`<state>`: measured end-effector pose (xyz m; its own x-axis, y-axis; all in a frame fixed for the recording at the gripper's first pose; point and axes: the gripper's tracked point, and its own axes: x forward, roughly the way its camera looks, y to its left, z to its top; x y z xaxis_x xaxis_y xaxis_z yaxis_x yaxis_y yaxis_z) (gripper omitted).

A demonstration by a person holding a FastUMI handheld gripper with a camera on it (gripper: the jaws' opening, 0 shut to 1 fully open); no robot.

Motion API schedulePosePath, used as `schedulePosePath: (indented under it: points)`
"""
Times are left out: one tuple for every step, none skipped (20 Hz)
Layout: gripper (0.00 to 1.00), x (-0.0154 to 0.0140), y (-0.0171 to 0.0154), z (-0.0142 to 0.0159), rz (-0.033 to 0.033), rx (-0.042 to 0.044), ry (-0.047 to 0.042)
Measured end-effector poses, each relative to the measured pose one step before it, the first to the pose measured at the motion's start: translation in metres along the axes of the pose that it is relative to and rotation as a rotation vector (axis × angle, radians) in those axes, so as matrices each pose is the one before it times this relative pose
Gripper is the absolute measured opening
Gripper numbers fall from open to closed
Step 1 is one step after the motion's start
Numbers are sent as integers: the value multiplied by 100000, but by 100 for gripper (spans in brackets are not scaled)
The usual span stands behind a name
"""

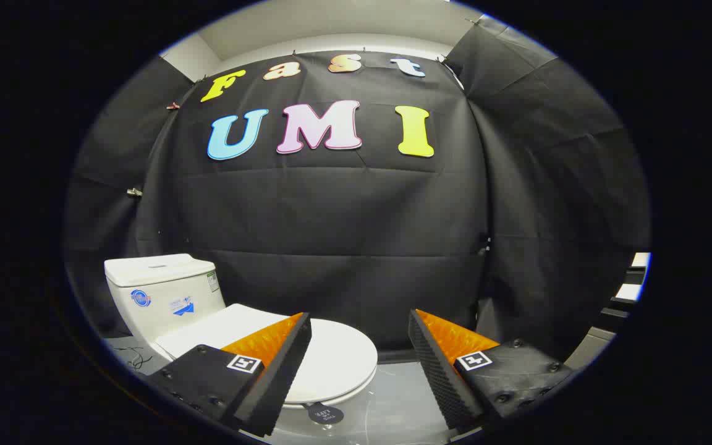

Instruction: Open the toilet lid.

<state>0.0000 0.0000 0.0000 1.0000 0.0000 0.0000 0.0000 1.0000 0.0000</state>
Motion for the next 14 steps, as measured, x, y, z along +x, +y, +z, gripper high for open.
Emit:
schedulePosePath:
  points:
    - [99, -4, 66, -21, 117, -349, 39]
    - [99, -21, 74, 3, 238, -242, -33]
    - [99, -67, 66, 0, 182, -10, 19]
    - [99, 0, 15, 17, 68, 71, -60]
    - [99, 55, 4, 82, 31, 111, -53]
    - [99, 4, -17, -42, -21, 35, 58]
    - [99, 6, -92, -78, -89, 83, 80]
    - [99, -4, 41, -59, 11, 232, 302]
    - [99, 54, 29, -125, 46, 236, 358]
    - [99, -5, -4, -40, -42, 139, 126]
    - [99, -9, -126, 10, -120, -9, -108]
    - [99, -24, 46, 47, 49, -101, -143]
    - [99, 19, 41, 50, 148, -291, -149]
    - [99, 0, 83, -70, 170, -296, -97]
